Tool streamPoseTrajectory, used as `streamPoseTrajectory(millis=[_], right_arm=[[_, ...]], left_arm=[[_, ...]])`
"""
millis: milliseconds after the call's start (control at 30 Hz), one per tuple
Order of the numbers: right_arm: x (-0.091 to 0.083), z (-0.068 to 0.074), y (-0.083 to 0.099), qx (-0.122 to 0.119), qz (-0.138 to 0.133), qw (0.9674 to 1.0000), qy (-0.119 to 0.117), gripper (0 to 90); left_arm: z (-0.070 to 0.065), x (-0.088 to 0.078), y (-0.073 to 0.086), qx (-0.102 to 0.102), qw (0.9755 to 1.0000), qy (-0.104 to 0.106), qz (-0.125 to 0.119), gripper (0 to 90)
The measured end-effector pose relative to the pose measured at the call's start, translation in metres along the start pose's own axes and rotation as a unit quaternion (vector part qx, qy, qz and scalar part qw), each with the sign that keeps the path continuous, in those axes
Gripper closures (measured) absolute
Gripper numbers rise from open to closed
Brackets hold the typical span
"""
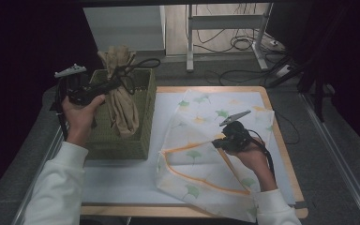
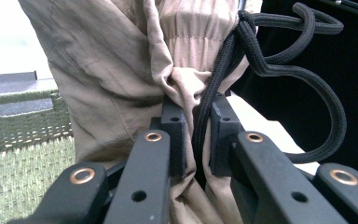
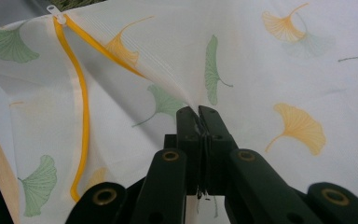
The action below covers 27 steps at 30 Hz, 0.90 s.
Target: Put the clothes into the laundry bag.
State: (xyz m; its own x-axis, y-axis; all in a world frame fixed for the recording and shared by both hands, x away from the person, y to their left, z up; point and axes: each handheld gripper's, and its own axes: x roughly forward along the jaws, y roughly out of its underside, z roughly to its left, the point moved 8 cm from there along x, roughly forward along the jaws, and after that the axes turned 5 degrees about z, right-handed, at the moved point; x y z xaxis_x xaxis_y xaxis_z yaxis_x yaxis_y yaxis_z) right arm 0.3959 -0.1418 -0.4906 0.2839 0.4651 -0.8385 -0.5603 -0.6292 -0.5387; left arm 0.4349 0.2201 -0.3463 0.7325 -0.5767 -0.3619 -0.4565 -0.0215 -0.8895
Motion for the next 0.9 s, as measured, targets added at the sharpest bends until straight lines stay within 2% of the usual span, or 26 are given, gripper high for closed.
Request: streamPoseTrajectory(millis=[300,900], right_arm=[[-0.001,0.0,0.0,-0.001,-0.002,1.0,0.001,86.3],[-0.001,-0.001,0.0,0.001,-0.001,1.0,0.002,86.3]], left_arm=[[-0.012,-0.002,-0.006,0.007,0.9999,0.013,-0.007,79.7],[-0.044,-0.002,-0.005,0.02,0.9982,0.056,-0.01,79.7]])
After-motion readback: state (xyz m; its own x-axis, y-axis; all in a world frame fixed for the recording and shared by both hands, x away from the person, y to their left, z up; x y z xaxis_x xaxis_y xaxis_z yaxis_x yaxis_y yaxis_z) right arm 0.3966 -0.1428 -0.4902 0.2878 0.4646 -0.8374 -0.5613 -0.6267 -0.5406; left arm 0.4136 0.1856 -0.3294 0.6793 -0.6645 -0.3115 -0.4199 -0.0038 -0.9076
